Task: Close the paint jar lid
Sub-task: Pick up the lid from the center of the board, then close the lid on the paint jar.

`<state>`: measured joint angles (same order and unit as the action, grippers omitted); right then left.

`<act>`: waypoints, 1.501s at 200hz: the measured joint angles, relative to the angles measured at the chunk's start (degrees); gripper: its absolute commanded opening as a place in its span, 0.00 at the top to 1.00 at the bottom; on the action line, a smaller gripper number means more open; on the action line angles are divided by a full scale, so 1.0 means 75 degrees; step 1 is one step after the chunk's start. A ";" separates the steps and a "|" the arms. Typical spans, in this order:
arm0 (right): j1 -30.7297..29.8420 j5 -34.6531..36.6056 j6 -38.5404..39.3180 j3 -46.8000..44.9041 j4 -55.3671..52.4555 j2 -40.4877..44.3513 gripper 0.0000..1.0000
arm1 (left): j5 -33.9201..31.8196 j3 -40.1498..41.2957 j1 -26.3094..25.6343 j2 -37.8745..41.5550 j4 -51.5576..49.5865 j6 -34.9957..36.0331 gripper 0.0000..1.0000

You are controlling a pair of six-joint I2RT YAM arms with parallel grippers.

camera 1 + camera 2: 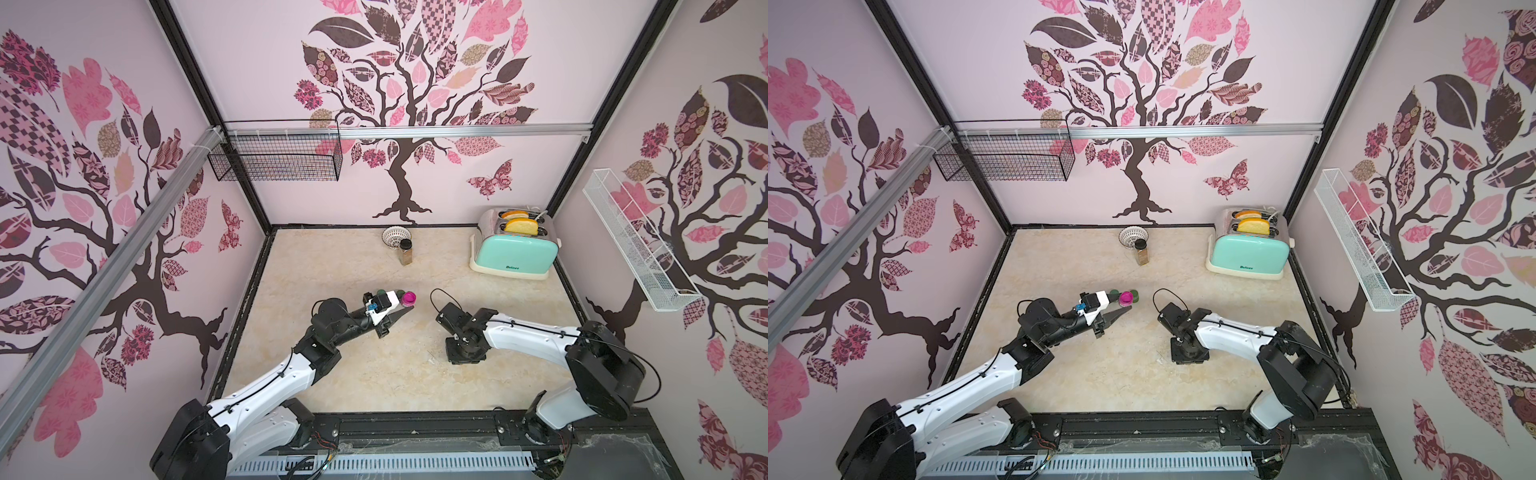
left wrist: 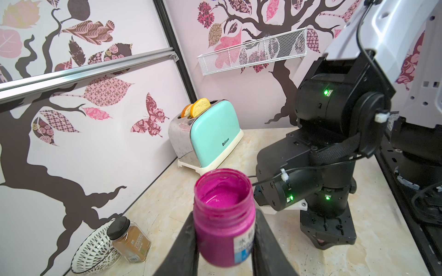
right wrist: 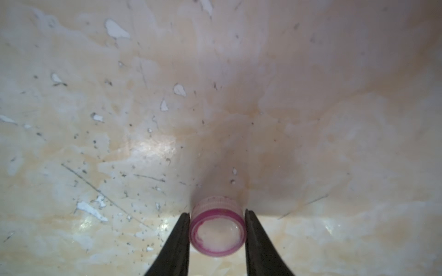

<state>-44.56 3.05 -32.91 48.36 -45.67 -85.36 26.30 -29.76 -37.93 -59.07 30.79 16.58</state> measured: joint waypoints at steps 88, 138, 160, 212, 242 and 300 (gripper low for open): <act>0.0000 -0.0268 0.1311 0.3649 -0.1498 0.1597 0.73 | 0.0519 -0.0006 0.0000 -0.0221 -0.0221 0.0000 0.80; 0.0000 -0.1075 0.1693 0.4881 -0.1865 0.1536 0.74 | 0.0848 -0.0143 0.0000 -0.0469 -0.0533 0.0000 0.80; -0.0009 -0.1475 0.1810 0.5193 -0.1955 0.1326 0.75 | 0.1011 -0.0204 0.0000 -0.0539 -0.0618 0.0000 0.80; -0.0192 -0.2031 0.2017 0.5756 -0.2154 0.0659 0.74 | 0.1262 -0.0254 0.0000 -0.0647 -0.0866 0.0035 0.80; -0.0274 -0.2200 0.2095 0.5866 -0.2212 0.0469 0.72 | 0.1329 -0.0262 0.0000 -0.0659 -0.0921 0.0061 0.80; -0.0294 -0.2285 0.2168 0.5866 -0.2372 0.0332 0.71 | 0.1335 -0.0262 0.0000 -0.0659 -0.0941 0.0114 0.80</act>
<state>-46.76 -14.09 -16.64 92.36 -63.46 -82.87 36.32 -31.73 -37.93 -64.01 23.73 17.43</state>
